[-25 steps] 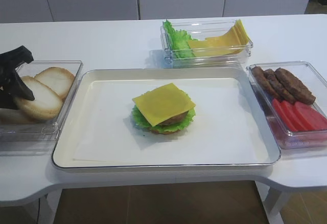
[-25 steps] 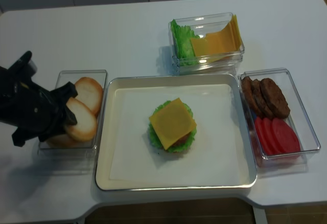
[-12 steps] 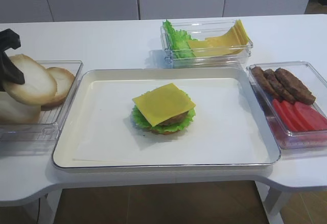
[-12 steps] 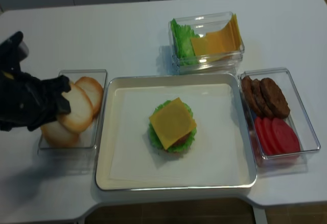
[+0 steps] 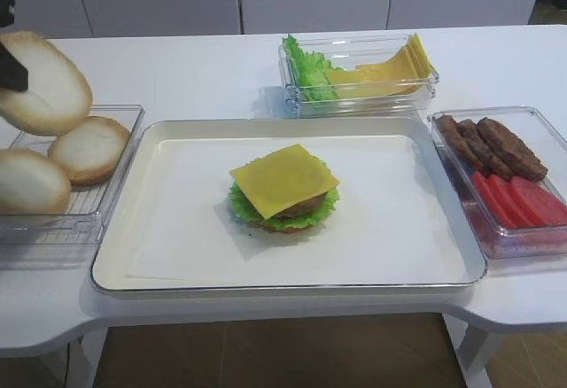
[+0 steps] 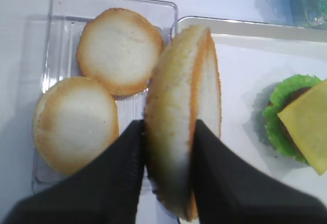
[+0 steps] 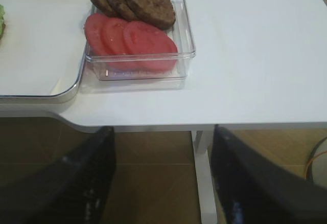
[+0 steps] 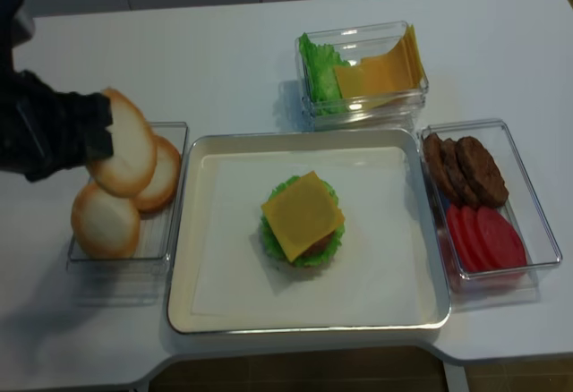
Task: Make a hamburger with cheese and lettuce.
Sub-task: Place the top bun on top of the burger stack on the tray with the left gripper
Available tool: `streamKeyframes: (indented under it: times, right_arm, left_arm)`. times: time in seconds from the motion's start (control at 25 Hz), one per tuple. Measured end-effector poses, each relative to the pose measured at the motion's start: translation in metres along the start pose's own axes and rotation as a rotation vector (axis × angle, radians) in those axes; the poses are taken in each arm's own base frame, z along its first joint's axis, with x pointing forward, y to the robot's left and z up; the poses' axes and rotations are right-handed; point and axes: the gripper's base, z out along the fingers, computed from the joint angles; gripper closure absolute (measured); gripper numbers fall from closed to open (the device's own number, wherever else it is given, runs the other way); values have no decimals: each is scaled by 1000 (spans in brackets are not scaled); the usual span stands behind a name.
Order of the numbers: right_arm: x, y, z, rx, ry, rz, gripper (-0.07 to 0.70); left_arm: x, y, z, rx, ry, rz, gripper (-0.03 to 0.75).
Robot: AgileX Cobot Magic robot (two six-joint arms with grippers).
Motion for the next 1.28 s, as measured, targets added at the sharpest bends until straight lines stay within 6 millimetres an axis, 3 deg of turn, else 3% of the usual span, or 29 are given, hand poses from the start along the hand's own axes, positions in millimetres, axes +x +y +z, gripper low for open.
streamKeyframes:
  times: [0.24, 0.8, 1.28]
  right_arm:
    - [0, 0, 0, 0, 0, 0, 181]
    - [0, 0, 0, 0, 0, 0, 181]
    - [0, 0, 0, 0, 0, 0, 181]
  left_arm:
    - [4, -36, -11, -91, -25, 245, 519]
    - [54, -130, -18, -374, -226, 923, 520]
    - [81, -185, -7, -492, -467, 1242, 522]
